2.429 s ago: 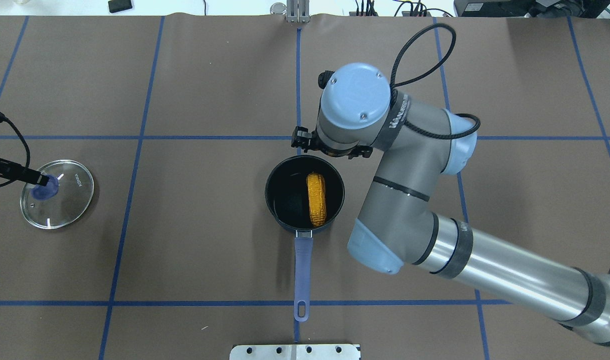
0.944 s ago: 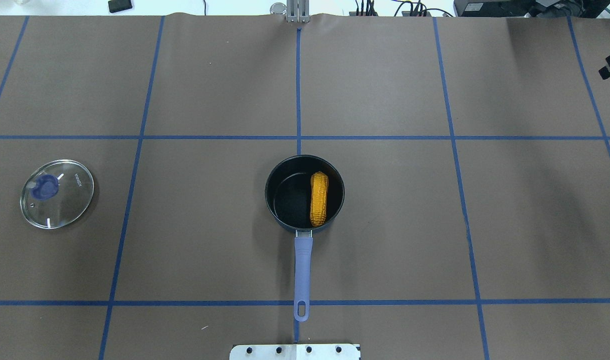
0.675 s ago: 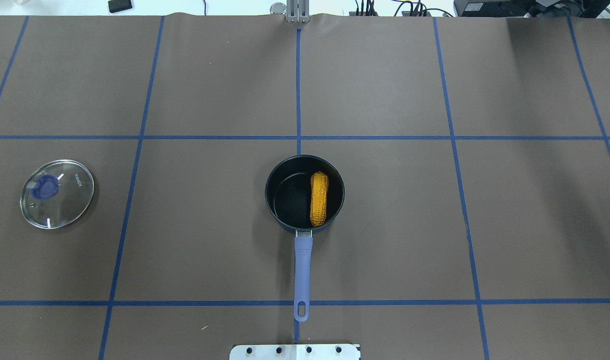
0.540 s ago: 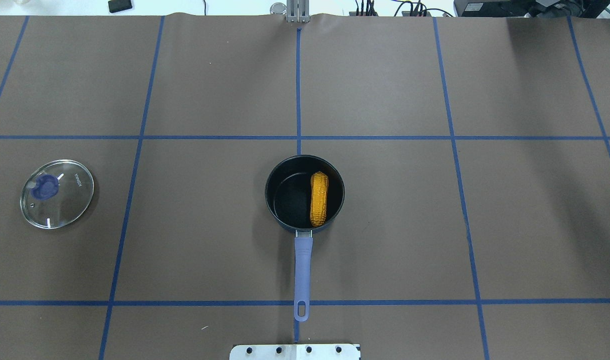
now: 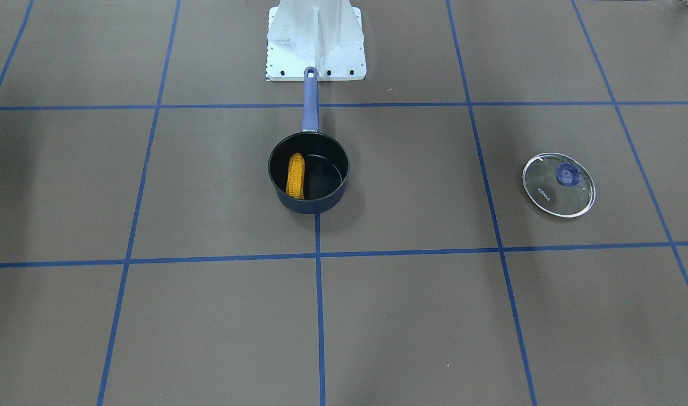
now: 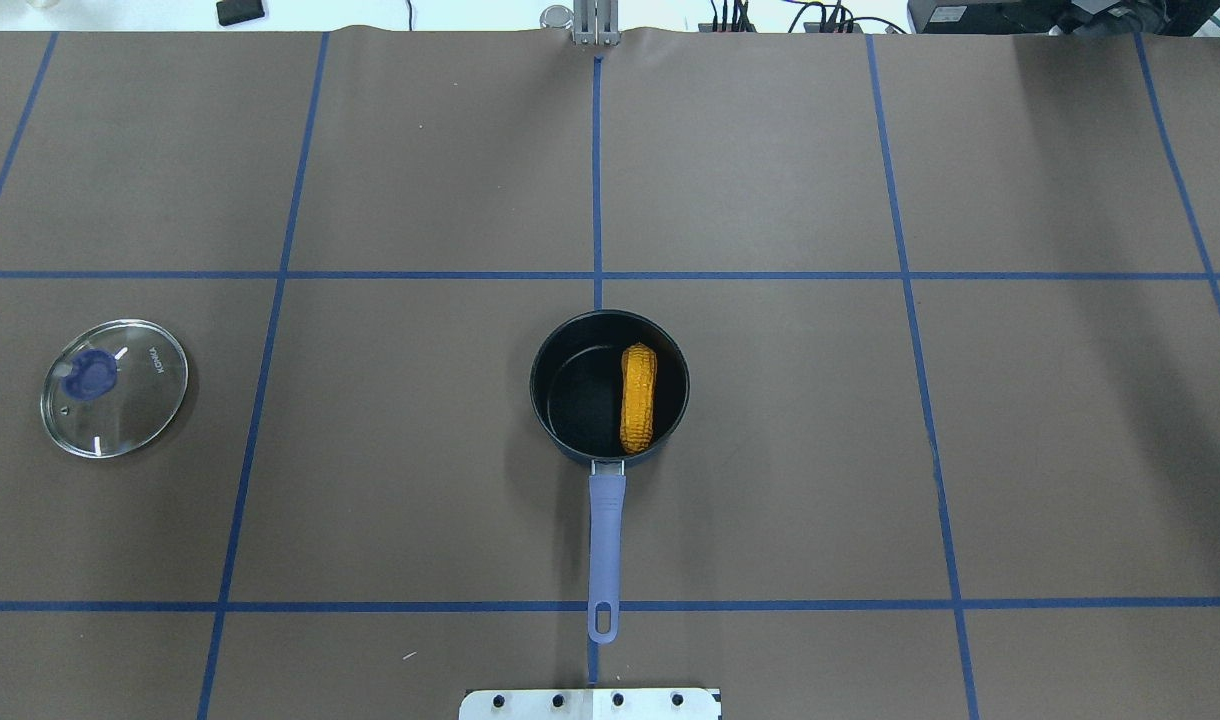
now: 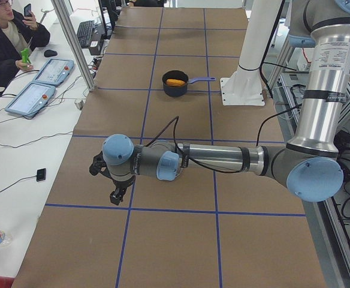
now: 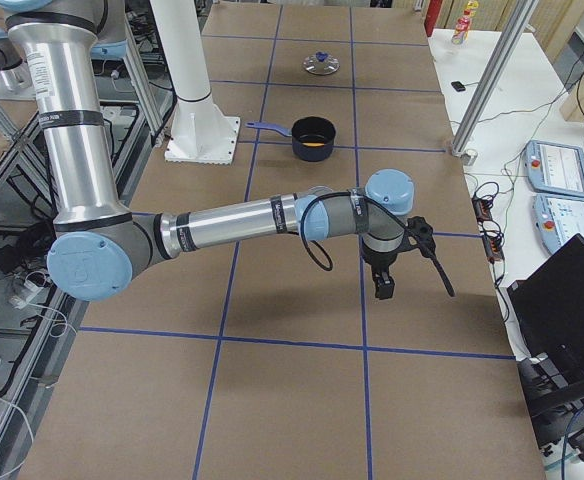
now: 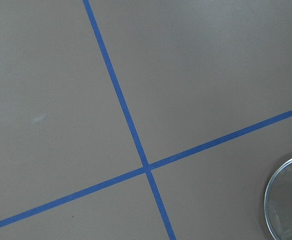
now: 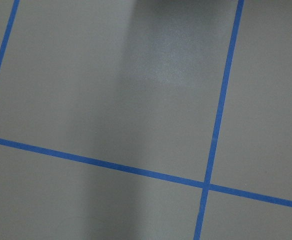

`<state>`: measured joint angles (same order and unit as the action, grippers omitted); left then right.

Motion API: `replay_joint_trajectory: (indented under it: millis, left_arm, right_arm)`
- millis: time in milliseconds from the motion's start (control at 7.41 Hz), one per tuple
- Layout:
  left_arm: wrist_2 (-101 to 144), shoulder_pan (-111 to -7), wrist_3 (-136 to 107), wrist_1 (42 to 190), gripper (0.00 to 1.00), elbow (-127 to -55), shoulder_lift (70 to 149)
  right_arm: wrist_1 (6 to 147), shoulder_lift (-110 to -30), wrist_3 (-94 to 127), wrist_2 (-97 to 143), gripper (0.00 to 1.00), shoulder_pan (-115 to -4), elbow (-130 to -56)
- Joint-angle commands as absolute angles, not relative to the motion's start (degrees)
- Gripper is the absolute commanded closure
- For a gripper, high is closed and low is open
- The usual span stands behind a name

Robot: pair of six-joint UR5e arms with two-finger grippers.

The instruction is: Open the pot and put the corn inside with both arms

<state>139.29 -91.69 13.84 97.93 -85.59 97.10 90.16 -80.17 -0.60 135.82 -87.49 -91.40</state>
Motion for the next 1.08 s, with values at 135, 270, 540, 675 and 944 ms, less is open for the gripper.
replay_joint_trajectory:
  millis: [135,270,540,675,944]
  left_arm:
    - [139.22,-91.67,13.71,97.91,0.02,-85.34,97.38]
    - [139.13,-91.67,13.71,97.91,0.02,-85.25,97.90]
    - [139.22,-91.67,13.62,97.91,0.02,-84.91,98.17]
    - [139.13,-91.58,13.71,98.08,0.02,-84.03,98.26]
    - [139.31,-91.67,13.80,98.00,0.02,-84.02,98.70]
  right_arm:
    - [90.00,-79.28,-0.44,136.14,0.00,-87.89,-89.38]
    - [90.00,-79.36,-0.44,136.14,0.00,-87.89,-89.30]
    - [90.00,-79.10,-0.44,136.49,0.00,-87.89,-89.82]
    - [90.00,-79.54,-0.44,136.41,0.00,-87.89,-89.48]
    - [89.91,-79.28,-0.61,136.32,0.00,-87.89,-89.12]
